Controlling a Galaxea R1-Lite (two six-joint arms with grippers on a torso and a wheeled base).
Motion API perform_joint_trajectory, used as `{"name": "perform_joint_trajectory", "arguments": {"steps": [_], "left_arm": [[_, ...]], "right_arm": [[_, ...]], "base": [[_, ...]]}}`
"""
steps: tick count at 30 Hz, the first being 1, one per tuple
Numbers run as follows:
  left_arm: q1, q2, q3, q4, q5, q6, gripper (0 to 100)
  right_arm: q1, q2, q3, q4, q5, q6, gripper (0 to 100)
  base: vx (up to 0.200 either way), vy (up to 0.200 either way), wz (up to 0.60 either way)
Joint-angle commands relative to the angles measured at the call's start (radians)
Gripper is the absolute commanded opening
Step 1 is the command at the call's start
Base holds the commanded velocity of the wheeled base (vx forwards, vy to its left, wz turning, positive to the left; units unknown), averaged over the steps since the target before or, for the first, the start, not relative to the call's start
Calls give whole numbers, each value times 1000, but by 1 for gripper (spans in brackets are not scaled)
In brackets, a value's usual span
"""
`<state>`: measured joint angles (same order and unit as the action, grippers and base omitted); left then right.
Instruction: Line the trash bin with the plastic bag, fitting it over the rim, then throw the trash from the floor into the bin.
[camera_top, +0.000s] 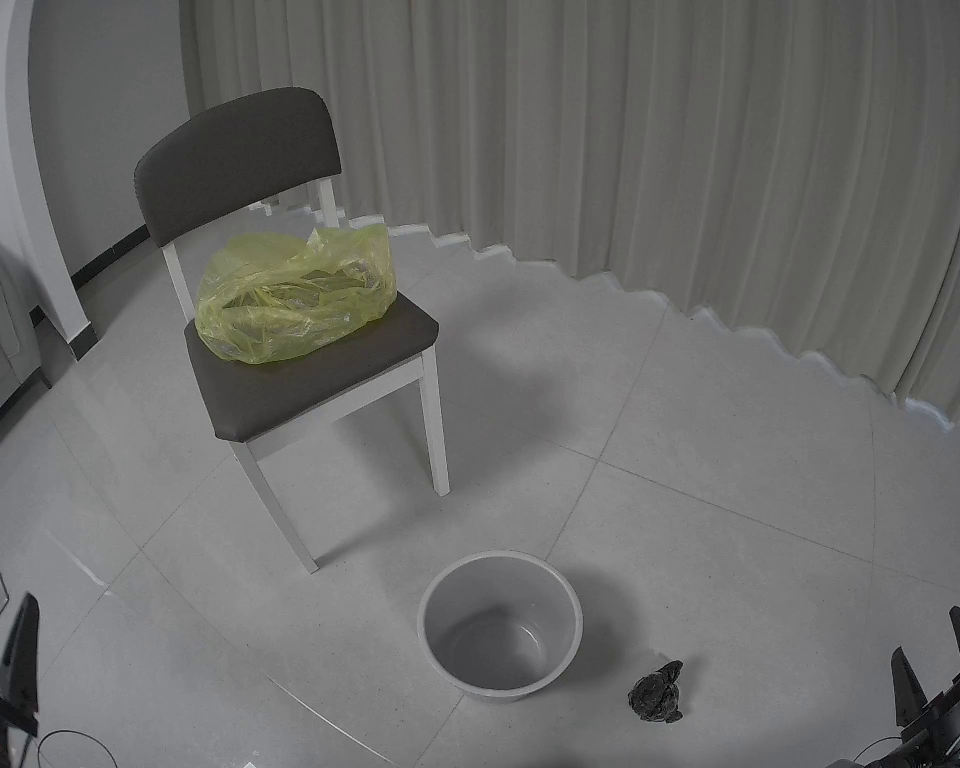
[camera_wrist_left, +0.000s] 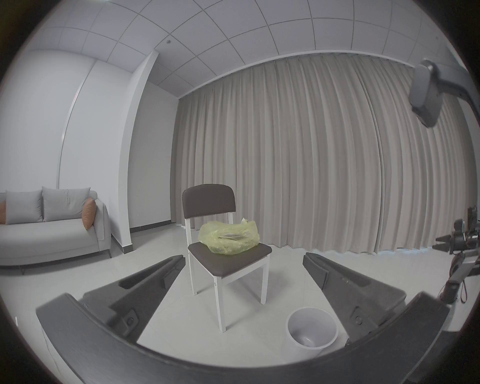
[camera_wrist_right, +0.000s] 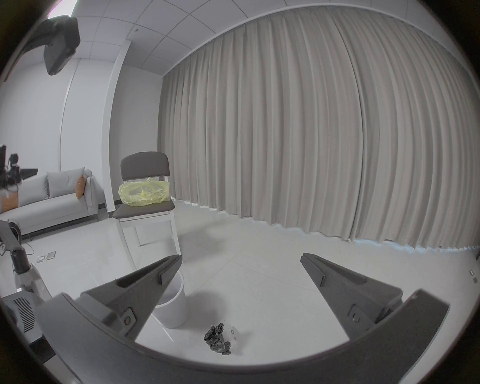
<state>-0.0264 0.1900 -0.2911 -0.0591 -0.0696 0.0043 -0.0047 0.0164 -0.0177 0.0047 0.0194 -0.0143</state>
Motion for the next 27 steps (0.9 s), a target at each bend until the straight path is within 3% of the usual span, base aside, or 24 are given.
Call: {"name": "perform_joint_trajectory", "arguments": {"steps": [1,9,14,19,27], "left_arm": [[-12,678,-393,-77,48,69,100],[-9,1106,-675,-87,63,92,100],[45,1324,-833,-88,77,128,100],[74,1494,-997,-77,82,132,100],[83,1665,-1132,-77,131,135,100]], "right_arm": [[2,-16,16,0,-7,8,100],[2,-16,16,0,-12,8,100],[2,-16,16,0,-12,10,100],[0,-16,16,0,-13,11,100],[0,-16,16,-2,-18,22,100]], "base": [[0,0,0],[0,0,0],[0,0,0],[0,0,0],[0,0,0]]}}
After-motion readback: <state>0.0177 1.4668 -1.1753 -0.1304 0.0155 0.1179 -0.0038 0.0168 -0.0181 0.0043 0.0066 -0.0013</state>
